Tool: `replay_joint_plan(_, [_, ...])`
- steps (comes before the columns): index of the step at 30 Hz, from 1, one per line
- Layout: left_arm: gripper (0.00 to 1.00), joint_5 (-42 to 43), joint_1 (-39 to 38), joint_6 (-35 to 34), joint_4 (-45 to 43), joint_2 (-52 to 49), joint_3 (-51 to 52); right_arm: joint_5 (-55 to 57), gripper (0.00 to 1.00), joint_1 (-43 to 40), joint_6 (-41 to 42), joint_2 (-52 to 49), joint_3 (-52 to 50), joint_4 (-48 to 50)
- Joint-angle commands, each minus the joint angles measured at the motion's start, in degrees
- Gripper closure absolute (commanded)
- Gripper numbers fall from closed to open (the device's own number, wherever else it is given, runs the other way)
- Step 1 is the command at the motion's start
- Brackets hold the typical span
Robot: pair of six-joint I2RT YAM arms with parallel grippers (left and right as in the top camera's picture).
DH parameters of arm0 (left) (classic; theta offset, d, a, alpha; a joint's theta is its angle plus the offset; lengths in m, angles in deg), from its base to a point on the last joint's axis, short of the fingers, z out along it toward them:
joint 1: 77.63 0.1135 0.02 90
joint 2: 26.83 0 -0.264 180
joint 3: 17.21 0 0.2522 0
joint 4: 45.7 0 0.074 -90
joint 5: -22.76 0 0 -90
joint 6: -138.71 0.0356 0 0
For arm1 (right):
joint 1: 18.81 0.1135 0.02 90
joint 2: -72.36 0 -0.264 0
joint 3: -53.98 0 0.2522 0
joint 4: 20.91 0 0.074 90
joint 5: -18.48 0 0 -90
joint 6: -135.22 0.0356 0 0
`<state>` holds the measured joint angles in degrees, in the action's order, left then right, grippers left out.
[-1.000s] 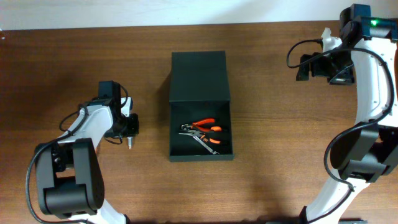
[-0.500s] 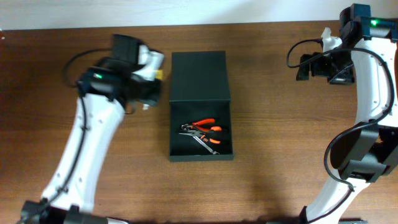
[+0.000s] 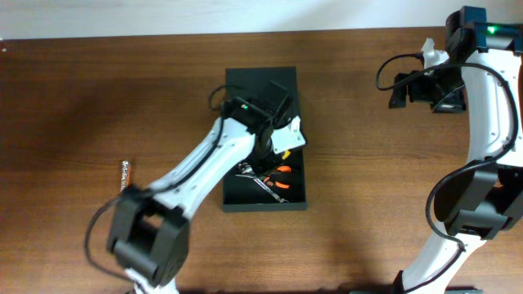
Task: Pack container
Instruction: 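Carry the screwdriver into the box and release it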
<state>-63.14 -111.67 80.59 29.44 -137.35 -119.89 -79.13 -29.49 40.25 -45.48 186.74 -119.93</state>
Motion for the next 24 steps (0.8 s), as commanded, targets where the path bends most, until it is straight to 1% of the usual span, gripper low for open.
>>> replay_joint_plan(1, [0.98, -0.1, 0.7, 1.4, -0.8, -6.7, 0.4, -0.7, 0.01, 0.1, -0.5, -0.1, -0.3, 0.0])
replay_joint_plan(5, [0.98, 0.0, 0.9, 0.9, -0.7, -9.4, 0.4, -0.7, 0.01, 0.1, -0.5, -0.1, -0.3, 0.0])
replay_joint_plan(6, [0.89, -0.1, 0.9, 0.9, -0.6, -9.3, 0.3, -0.7, 0.01, 0.1, -0.5, -0.1, -0.3, 0.0])
replay_joint_plan(7, [0.53, -1.4, 0.9, -0.6, -0.2, -9.0, -0.2, -0.7, 0.01, 0.1, -0.5, -0.1, -0.3, 0.0])
replay_joint_plan(8, [0.31, -2.7, 0.9, -1.7, 0.3, -8.9, -0.7, -0.7, 0.01, 0.1, -0.5, -0.1, -0.3, 0.0])
replay_joint_plan(10, [0.19, -5.3, 0.9, -2.7, 4.2, -8.0, -3.8, -0.7, 0.01, 0.1, -0.6, -0.1, -0.3, 0.0])
replay_joint_plan(12, [0.13, -8.9, 1.3, -5.4, 7.8, -5.9, -8.4, -0.7, 0.01, 0.1, -0.6, -0.1, -0.3, 0.0])
replay_joint_plan(13, [0.01, -9.7, 1.9, -6.5, 9.5, -3.9, -12.0, -0.7, 0.01, 0.1, -0.6, -0.1, -0.3, 0.0])
replay_joint_plan(16, [0.01, -10.0, 4.1, -9.8, 12.7, 1.0, -17.8, -0.7, 0.01, 0.1, -0.7, -0.1, -0.3, 0.0])
replay_joint_plan(19, [0.01, -10.0, 8.5, -13.0, 17.2, 7.5, -21.4, -0.7, 0.01, 0.1, -0.7, -0.1, -0.3, 0.0])
replay_joint_plan(22, [0.01, -10.0, 14.8, -17.6, 21.1, 15.0, -21.4, -0.7, 0.01, 0.1, -0.7, -0.1, -0.3, 0.0])
replay_joint_plan(24, [0.01, -10.0, 22.4, -22.1, 22.7, 21.1, -21.4, -0.7, 0.01, 0.1, -0.7, -0.1, -0.3, 0.0])
